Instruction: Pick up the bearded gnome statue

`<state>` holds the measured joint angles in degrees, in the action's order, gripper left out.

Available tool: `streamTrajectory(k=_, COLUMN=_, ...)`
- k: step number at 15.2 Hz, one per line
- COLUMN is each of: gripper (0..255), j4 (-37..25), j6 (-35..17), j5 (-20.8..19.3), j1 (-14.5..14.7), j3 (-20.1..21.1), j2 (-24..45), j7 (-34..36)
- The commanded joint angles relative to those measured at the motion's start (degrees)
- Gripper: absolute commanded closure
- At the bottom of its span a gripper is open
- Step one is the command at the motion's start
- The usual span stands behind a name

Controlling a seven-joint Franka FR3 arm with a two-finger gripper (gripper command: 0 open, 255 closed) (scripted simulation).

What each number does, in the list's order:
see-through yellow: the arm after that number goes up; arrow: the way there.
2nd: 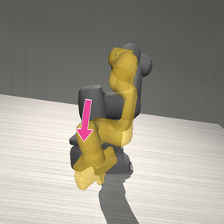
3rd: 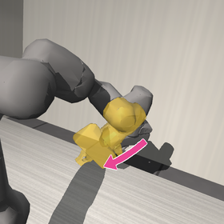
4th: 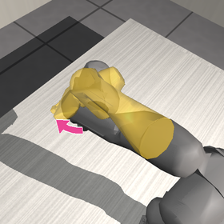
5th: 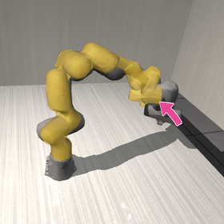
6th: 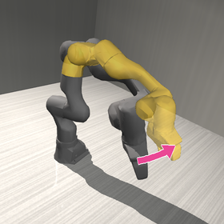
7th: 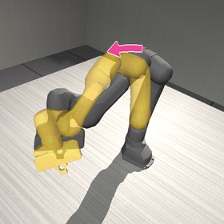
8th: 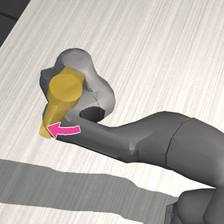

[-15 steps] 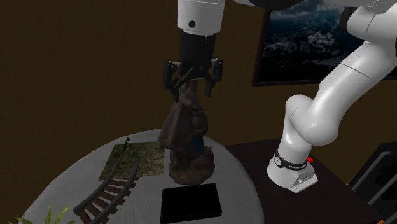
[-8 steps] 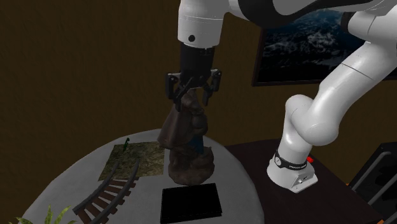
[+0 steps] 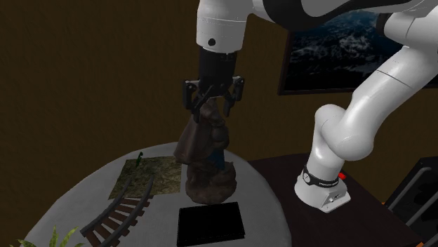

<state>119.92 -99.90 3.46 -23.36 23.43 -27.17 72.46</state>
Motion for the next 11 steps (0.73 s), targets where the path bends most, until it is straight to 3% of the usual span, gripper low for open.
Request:
streamTrajectory(k=1, gripper=255, j4=-0.8, j6=0.8, j5=-0.1, j1=-0.1, j3=0.0, j2=0.2, j7=0.0)
streamTrajectory(k=11, gripper=255, j4=-10.2, j6=8.3, j5=-0.9, j1=-0.7, j3=-0.3, j2=2.1, j7=-0.1)
